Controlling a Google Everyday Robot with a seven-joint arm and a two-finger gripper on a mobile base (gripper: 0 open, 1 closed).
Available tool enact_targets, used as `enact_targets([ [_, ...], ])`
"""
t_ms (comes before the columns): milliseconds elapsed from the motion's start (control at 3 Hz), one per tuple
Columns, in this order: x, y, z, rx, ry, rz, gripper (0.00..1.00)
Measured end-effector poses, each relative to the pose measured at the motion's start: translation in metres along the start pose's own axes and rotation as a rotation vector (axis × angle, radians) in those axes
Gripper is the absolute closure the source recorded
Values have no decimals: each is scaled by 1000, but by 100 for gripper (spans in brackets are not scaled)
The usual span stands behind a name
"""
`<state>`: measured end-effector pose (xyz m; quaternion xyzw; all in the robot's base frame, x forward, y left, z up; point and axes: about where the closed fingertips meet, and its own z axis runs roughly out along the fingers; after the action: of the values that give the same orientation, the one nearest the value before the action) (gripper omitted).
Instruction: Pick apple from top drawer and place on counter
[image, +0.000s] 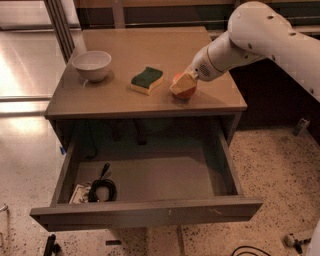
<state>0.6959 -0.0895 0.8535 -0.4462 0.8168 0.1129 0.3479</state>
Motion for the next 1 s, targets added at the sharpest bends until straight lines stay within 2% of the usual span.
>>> enact_targets([
  [667,0,0,0,0,0,0,11],
  [1000,0,0,0,-1,0,0,0],
])
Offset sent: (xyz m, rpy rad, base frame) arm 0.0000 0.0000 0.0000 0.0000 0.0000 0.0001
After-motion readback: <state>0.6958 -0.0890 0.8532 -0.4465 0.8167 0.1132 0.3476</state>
